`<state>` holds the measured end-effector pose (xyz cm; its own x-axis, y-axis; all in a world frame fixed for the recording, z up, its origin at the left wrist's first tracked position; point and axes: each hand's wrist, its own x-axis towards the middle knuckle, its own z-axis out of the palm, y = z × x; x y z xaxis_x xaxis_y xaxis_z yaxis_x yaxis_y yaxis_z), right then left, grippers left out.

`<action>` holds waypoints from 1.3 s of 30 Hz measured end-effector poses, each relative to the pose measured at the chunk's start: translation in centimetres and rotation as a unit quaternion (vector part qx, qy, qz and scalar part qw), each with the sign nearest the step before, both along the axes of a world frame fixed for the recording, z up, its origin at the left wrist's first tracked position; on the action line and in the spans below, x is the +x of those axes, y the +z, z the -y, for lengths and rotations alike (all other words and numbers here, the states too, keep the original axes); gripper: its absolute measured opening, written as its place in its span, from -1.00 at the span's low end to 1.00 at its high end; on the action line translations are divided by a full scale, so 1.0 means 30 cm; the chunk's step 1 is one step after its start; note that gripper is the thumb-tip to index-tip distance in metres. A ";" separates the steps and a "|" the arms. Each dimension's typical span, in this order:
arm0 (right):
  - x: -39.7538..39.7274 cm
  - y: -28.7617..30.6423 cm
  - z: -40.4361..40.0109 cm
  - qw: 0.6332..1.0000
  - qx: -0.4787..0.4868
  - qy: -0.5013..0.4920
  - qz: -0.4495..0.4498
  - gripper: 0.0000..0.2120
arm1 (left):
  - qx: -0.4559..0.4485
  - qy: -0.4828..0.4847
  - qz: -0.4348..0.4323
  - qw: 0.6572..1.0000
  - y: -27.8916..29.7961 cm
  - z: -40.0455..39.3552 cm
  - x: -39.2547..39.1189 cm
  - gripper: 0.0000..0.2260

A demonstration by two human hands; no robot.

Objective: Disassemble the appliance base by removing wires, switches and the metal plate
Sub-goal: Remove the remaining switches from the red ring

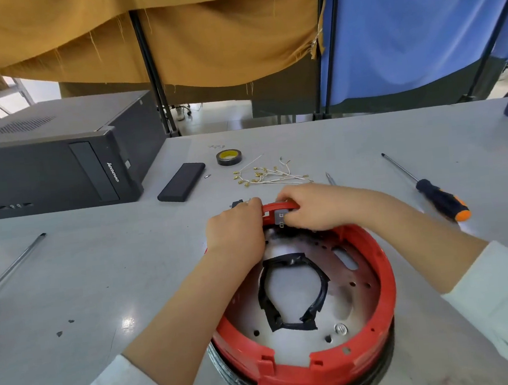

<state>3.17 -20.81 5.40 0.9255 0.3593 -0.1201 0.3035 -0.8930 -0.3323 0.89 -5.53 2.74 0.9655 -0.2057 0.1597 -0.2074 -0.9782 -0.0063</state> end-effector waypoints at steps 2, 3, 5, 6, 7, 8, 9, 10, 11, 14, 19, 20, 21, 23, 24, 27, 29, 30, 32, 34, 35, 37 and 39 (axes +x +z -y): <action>-0.030 -0.024 -0.012 0.999 -0.023 0.025 0.039 -0.82 | -0.001 0.003 -0.020 1.000 0.002 -0.008 0.001 -0.67; -0.043 -0.033 -0.015 0.997 -0.024 0.033 0.059 -0.84 | -0.002 -0.004 -0.036 0.999 0.004 -0.014 0.004 -0.65; -0.059 -0.042 -0.016 0.995 -0.028 0.041 0.090 -0.82 | -0.024 -0.028 -0.084 0.996 0.019 -0.024 0.016 -0.63; -0.064 -0.045 -0.014 0.993 -0.031 0.044 0.102 -0.80 | -0.047 -0.042 -0.106 0.992 0.026 -0.026 0.023 -0.64; -0.067 -0.048 -0.013 0.992 -0.034 0.045 0.109 -0.78 | -0.070 -0.056 -0.117 0.989 0.031 -0.026 0.029 -0.66; -0.069 -0.050 -0.011 0.992 -0.037 0.045 0.113 -0.76 | -0.082 -0.071 -0.116 0.987 0.033 -0.025 0.033 -0.68; -0.069 -0.052 -0.011 0.992 -0.041 0.043 0.115 -0.74 | -0.081 -0.087 -0.105 0.987 0.032 -0.024 0.033 -0.71; -0.068 -0.055 -0.010 0.991 -0.047 0.043 0.119 -0.73 | -0.068 -0.103 -0.087 0.988 0.027 -0.023 0.032 -0.75; -0.065 -0.060 -0.010 0.989 -0.053 0.043 0.129 -0.74 | -0.048 -0.117 -0.066 0.990 0.020 -0.024 0.030 -0.79; -0.060 -0.078 -0.006 0.981 -0.070 0.046 0.173 -0.76 | -0.003 -0.128 -0.006 0.992 -0.001 -0.026 0.028 -0.85; -0.044 -0.096 -0.003 0.979 -0.077 0.043 0.184 -0.76 | 0.010 -0.068 0.033 0.997 -0.010 0.011 0.023 -0.93; -0.039 -0.094 -0.005 0.980 -0.077 0.041 0.178 -0.75 | 0.007 -0.056 0.026 0.998 -0.008 0.018 0.024 -0.93; -0.034 -0.091 -0.008 0.982 -0.076 0.039 0.170 -0.74 | 0.003 -0.048 0.019 0.999 -0.003 0.024 0.026 -0.92; -0.027 -0.087 -0.010 0.984 -0.075 0.038 0.159 -0.74 | 0.003 -0.037 0.008 0.999 0.008 0.031 0.029 -0.90; -0.026 -0.085 -0.011 0.984 -0.076 0.039 0.158 -0.75 | 0.007 -0.034 0.005 0.999 0.011 0.033 0.028 -0.89; -0.031 -0.080 -0.006 0.984 -0.083 0.044 0.152 -0.75 | 0.019 -0.036 -0.011 0.999 0.016 0.030 0.031 -0.84; -0.025 -0.066 -0.006 0.987 -0.091 0.050 0.119 -0.74 | 0.037 -0.053 -0.051 0.997 0.039 0.025 0.053 -0.88; -0.021 -0.056 -0.010 0.990 -0.095 0.052 0.089 -0.75 | 0.050 -0.065 -0.078 0.994 0.055 0.021 0.070 -0.89; -0.012 -0.038 -0.019 0.992 -0.105 0.051 0.039 -0.77 | 0.063 -0.084 -0.128 0.986 0.081 0.013 0.097 -0.84; -0.012 -0.036 -0.025 0.991 -0.118 0.045 0.039 -0.77 | 0.040 -0.098 -0.129 0.986 0.066 -0.001 0.096 -0.85; -0.017 -0.041 -0.024 0.990 -0.120 0.045 0.055 -0.76 | 0.015 -0.105 -0.109 0.988 0.049 -0.009 0.083 -0.88; -0.034 -0.061 -0.015 0.987 -0.111 0.047 0.108 -0.72 | -0.015 -0.120 -0.047 0.991 0.012 -0.022 0.055 -0.86; -0.049 -0.084 -0.005 0.980 -0.096 0.049 0.168 -0.64 | -0.020 -0.132 -0.008 0.991 -0.013 -0.026 0.045 -0.77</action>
